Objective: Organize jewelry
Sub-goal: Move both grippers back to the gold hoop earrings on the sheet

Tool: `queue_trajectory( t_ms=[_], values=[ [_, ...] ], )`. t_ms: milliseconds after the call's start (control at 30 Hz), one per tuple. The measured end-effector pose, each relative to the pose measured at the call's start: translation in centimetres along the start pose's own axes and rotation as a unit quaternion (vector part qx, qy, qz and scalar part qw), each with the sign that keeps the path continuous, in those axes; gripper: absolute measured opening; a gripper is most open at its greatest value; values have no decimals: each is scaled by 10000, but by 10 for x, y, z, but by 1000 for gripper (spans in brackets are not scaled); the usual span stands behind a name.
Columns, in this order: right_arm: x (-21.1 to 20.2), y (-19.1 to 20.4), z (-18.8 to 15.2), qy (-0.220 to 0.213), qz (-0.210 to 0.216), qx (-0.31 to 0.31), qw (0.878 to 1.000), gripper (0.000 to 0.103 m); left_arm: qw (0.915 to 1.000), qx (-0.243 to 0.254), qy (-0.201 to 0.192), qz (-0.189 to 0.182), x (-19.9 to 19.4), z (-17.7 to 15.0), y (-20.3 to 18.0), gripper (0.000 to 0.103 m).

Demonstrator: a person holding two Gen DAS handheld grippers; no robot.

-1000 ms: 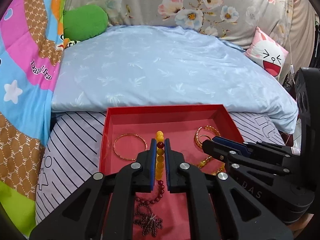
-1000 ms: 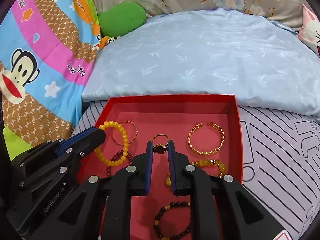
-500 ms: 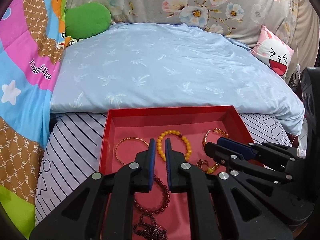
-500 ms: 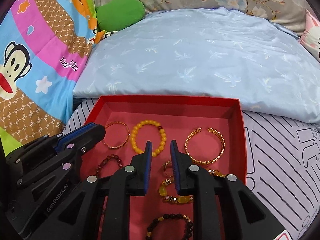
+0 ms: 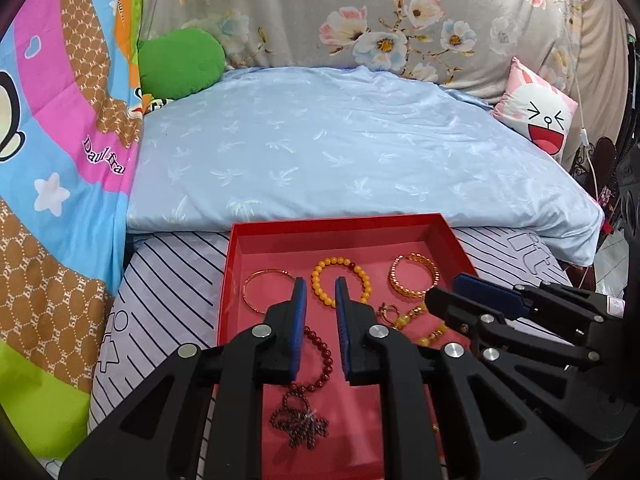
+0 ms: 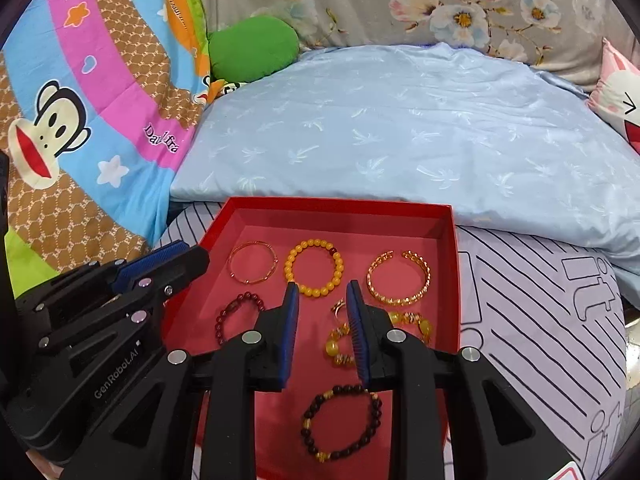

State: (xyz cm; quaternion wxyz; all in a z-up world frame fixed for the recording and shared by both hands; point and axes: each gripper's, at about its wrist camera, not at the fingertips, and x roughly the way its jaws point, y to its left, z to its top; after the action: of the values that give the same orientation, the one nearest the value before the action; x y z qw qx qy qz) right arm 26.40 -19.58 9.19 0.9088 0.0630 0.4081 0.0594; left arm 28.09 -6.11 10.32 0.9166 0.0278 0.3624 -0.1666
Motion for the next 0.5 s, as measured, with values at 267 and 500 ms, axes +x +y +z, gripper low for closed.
queue_trajectory(
  t_ms=[267, 500],
  values=[
    [-40, 8, -21, -184, -18, -21, 9998, 25, 9999, 69, -127, 2, -41, -14, -13, 14],
    [-65, 11, -45, -192, 10, 15, 9998, 25, 9999, 62, -121, 24, -64, -34, -15, 14]
  ],
)
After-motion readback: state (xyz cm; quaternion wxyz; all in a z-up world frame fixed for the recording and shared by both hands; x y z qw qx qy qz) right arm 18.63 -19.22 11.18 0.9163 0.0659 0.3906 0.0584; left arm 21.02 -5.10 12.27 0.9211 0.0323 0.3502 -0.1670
